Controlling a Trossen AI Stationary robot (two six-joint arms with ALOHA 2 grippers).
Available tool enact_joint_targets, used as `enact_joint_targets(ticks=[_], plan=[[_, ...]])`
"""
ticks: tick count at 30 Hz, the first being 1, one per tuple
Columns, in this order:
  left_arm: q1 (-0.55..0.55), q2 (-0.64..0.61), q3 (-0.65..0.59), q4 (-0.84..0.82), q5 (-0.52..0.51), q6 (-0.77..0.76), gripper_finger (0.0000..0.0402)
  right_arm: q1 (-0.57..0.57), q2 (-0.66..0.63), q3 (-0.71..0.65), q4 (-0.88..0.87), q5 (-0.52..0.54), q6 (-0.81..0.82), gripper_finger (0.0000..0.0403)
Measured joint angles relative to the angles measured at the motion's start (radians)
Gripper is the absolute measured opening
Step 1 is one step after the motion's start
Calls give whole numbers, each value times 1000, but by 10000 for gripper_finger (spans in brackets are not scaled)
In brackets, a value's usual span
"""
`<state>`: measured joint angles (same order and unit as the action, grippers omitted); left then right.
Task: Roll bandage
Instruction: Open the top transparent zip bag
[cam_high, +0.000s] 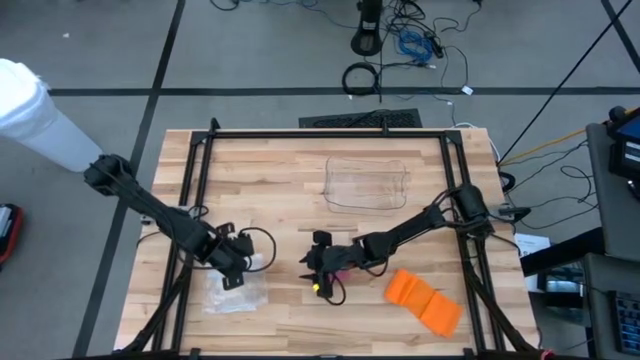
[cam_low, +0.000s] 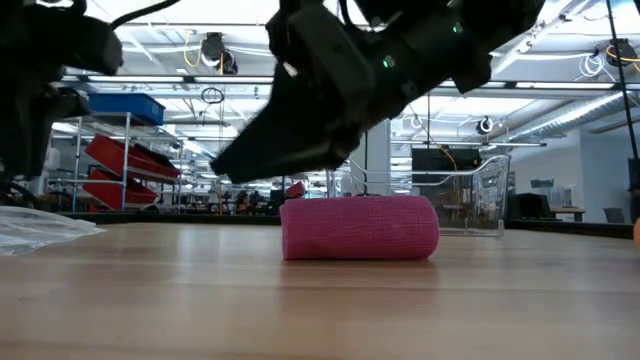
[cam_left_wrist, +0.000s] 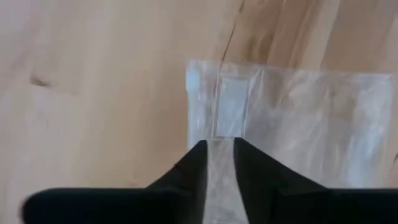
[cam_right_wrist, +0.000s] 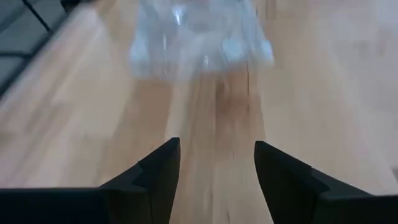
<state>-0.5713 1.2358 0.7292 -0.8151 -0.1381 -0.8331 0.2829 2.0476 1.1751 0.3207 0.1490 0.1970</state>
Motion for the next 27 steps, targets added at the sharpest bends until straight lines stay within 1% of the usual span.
enact_joint_targets(ticks=[3, 6, 11, 14, 17, 19, 24, 27], plan=[[-12, 39, -1, -1, -12, 0, 127, 3, -1, 0, -36, 0, 0, 192], [-14, 82, -24, -6, -24, -1, 150, 8, -2, 0, -45, 0, -12, 192], [-12, 137, -68, -6, -29, -26, 156, 18, -2, 0, -47, 0, -35, 192], [-19, 153, -71, 28, -30, -27, 155, 19, -2, 0, -41, -3, -52, 192], [-30, 151, -68, 68, -32, -27, 141, 19, -2, 0, -43, -3, -62, 192], [-34, 151, -68, 80, -34, -27, 124, 18, -2, 0, -41, -3, -63, 192], [-43, 151, -64, 75, -35, -21, 58, 17, -3, 0, -41, -4, -62, 192], [-49, 151, -38, 64, -70, 47, 15, 17, -3, 0, -40, -4, -62, 192]])
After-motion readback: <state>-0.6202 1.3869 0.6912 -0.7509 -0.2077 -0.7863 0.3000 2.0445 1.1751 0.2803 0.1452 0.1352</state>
